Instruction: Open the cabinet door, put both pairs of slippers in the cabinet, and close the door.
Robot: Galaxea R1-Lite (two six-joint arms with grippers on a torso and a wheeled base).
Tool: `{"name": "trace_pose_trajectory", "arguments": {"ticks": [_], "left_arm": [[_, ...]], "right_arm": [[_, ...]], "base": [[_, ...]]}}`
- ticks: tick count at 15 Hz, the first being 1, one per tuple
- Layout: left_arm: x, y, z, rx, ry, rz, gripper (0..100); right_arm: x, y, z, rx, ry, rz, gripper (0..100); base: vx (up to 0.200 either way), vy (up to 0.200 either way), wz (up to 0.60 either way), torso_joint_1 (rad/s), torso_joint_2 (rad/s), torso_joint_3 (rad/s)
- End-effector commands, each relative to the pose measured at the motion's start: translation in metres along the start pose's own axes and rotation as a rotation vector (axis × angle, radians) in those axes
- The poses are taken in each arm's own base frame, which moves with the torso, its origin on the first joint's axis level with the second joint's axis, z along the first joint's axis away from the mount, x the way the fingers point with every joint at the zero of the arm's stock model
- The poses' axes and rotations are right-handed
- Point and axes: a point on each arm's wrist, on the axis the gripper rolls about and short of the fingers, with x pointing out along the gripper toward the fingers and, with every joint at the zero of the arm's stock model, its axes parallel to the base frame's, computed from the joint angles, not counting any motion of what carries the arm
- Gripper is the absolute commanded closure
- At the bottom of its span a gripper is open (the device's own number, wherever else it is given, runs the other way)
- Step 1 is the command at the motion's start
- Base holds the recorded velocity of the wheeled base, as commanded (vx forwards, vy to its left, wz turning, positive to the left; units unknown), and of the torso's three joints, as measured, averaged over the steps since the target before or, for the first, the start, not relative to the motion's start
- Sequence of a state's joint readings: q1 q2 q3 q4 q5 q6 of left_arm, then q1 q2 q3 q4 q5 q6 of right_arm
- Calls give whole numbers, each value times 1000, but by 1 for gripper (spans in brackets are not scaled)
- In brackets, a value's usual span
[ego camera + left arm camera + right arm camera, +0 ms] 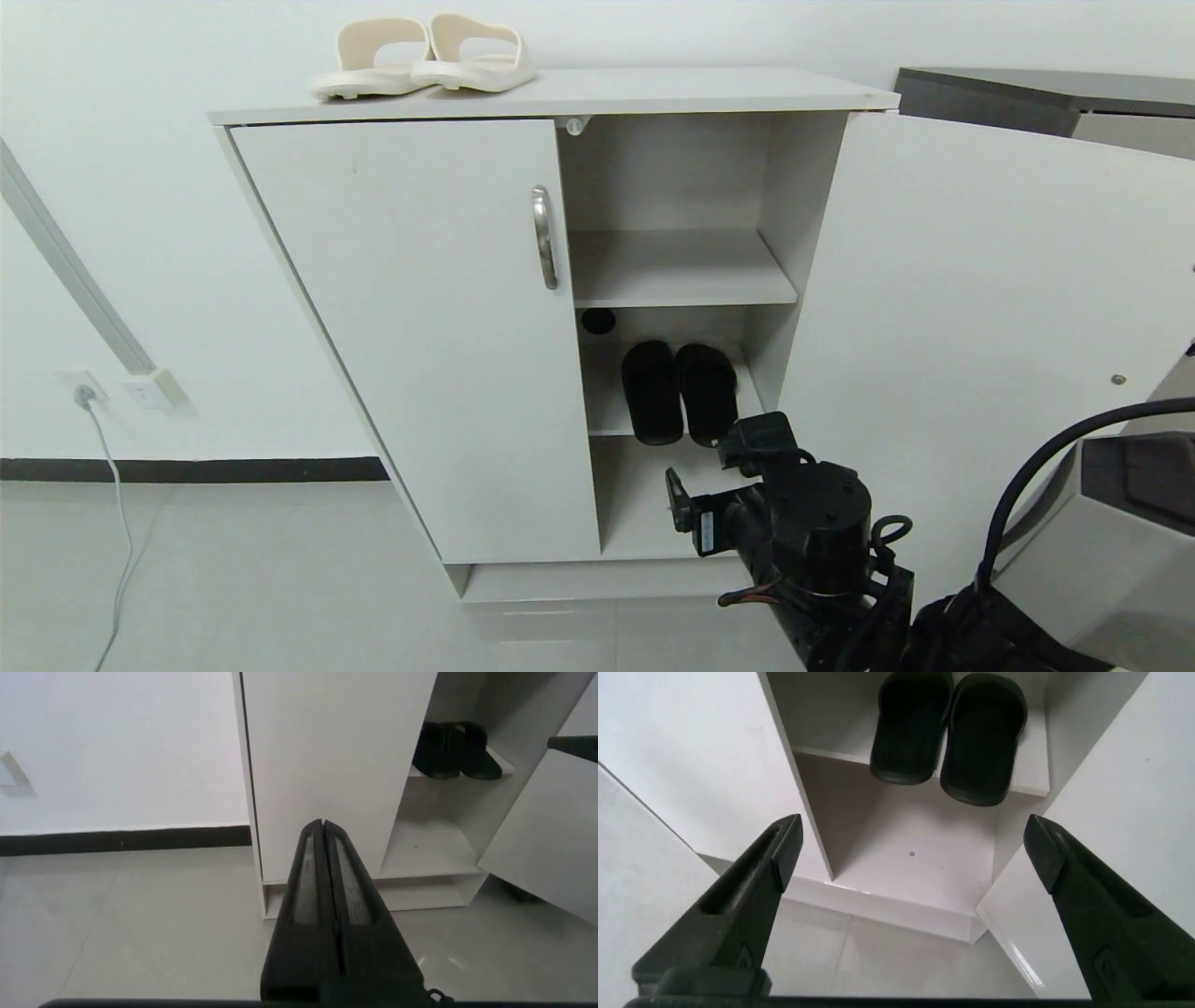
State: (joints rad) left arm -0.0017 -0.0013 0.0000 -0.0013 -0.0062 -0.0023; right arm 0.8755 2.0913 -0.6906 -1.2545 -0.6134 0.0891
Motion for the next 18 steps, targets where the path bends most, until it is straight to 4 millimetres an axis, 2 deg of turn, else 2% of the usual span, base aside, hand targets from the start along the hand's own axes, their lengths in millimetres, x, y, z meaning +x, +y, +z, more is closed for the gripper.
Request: {"name": "trace_pose_trajectory", "arguments": {"ticks": [1,5,18], "left_arm": [[0,0,0,-1,1,0,100],[0,0,0,-2,1,0,100],[0,0,0,-2,1,9,100]], "right_arm": [[0,0,-1,-3,3,0,0],[1,1,-2,0,-4,-1,0],[1,0,-2,7,-14,-3,0]], "base": [[0,0,0,0,0,0],[0,0,0,0,0,0],[0,200,0,4,3,3]]}}
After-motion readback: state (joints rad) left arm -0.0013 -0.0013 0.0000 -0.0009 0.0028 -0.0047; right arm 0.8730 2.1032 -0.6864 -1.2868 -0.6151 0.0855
